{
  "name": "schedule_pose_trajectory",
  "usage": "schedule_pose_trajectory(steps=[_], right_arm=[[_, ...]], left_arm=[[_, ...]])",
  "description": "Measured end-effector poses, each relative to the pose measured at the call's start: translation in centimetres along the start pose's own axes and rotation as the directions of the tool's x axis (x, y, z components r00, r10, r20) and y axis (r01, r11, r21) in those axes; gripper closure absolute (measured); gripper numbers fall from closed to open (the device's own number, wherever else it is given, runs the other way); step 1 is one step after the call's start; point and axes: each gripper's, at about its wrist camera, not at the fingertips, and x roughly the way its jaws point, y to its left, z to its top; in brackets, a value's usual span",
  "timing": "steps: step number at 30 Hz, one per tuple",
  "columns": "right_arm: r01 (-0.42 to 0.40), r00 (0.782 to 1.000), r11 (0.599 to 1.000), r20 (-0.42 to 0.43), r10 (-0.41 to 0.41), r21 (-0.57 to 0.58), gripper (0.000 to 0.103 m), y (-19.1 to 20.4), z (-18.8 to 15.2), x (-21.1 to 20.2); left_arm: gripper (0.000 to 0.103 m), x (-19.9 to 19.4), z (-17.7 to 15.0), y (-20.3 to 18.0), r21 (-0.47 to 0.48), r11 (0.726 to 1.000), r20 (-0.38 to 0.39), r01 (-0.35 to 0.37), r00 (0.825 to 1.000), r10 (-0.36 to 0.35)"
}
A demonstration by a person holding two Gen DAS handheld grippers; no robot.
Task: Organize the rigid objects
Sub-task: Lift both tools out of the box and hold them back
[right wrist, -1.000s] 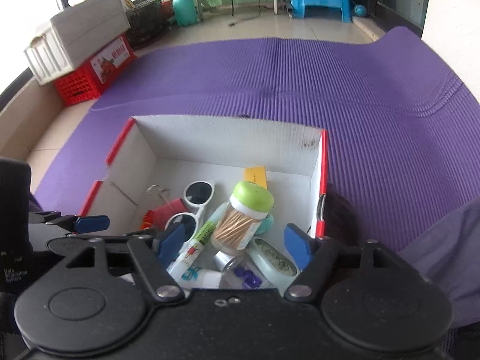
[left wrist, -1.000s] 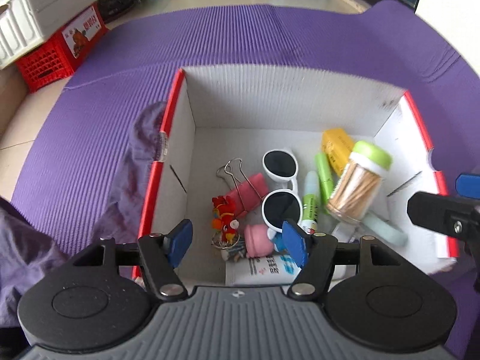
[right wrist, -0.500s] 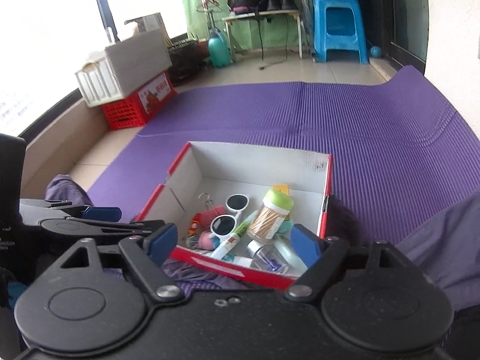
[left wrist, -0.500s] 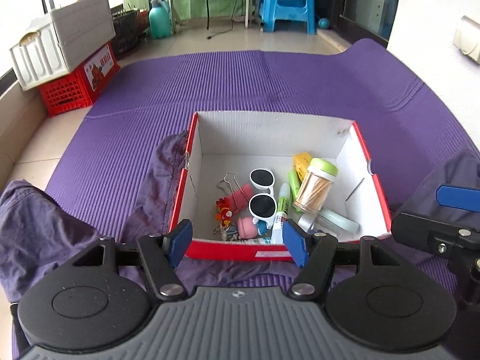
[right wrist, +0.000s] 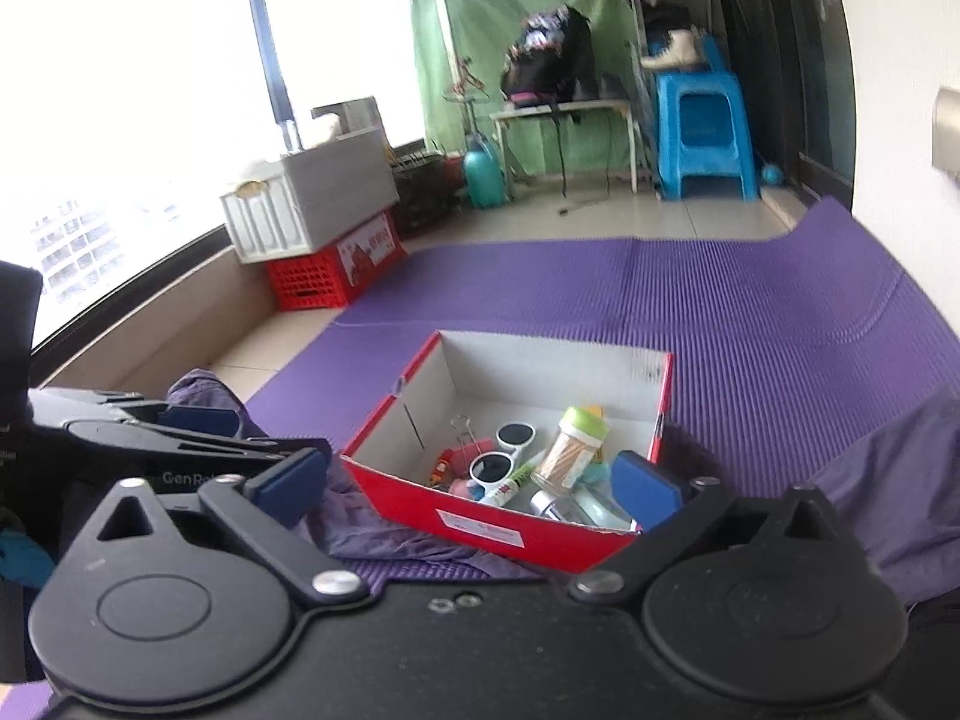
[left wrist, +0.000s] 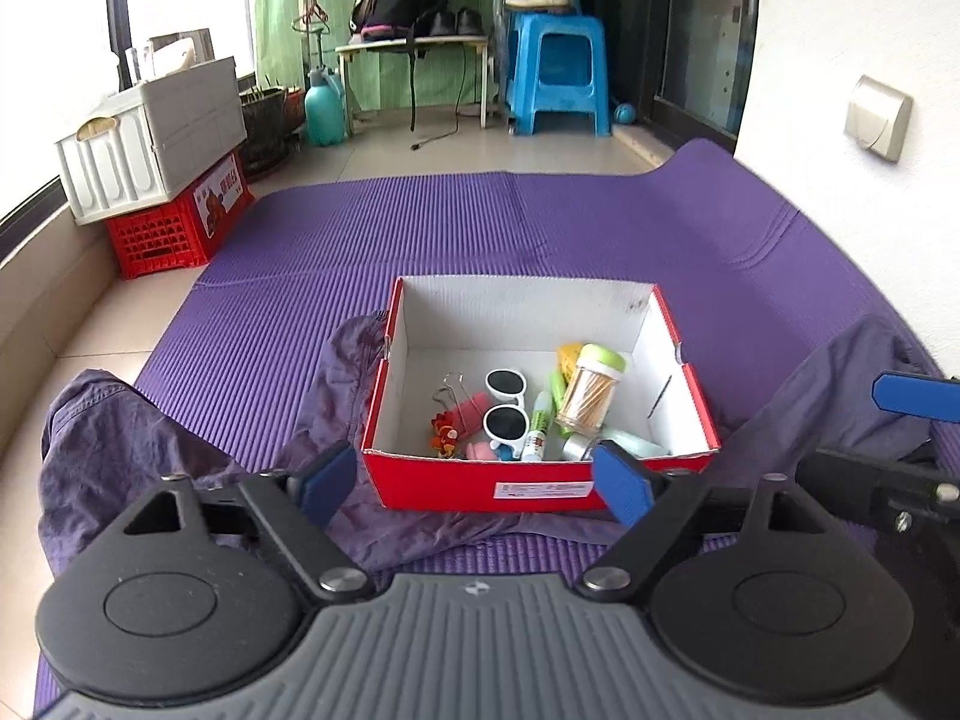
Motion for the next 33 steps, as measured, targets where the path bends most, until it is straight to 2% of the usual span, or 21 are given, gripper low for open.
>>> schedule_pose_trajectory(steps=[2,4,5,6,12,19,25,33], right_arm=[[-0.002,1.0,1.0,0.018,0.003,-0.026,0.0,0.4,-0.5,-1.0],[-0.009,1.0,0.999,0.026,0.01,-0.036,0.0,0.6,-1.1,-1.9],[-0.01,1.0,0.999,0.027,0.011,-0.036,0.0,0.7,-1.3,-2.2],[-0.011,1.0,0.999,0.029,0.012,-0.036,0.0,0.7,-1.5,-2.6],[-0.012,0.998,1.0,0.067,0.013,-0.009,0.0,0.6,-3.1,-4.9],[-0.003,0.997,1.0,0.074,0.002,0.011,0.0,0.6,-4.8,-6.7],[-0.002,0.997,1.0,0.071,0.0,0.03,0.0,0.5,-5.1,-7.2],[-0.004,0.998,0.999,0.057,0.001,0.05,0.0,0.3,-5.9,-7.6]], left_arm=[[0.016,-1.0,-0.4,-0.2,-0.009,1.0,0.014,0.017,1.0,-0.017],[0.009,-1.8,-0.9,-0.4,-0.013,1.0,0.018,0.021,1.0,-0.021],[0.001,-2.2,-1.1,-0.4,-0.016,1.0,0.023,0.026,0.999,-0.026],[0.0,-2.7,-1.3,-0.5,-0.019,0.999,0.034,0.032,0.999,-0.031],[0.0,-4.4,-2.6,-0.9,-0.032,0.998,0.055,0.045,0.998,-0.043],[0.0,-6.4,-4.2,-1.8,-0.002,1.0,0.09,0.019,0.996,-0.019],[0.0,-6.9,-5.4,-2.4,0.017,1.0,0.086,0.012,0.996,-0.013],[0.0,-6.6,-6.1,-2.3,-0.009,0.999,0.066,0.046,0.997,-0.045]])
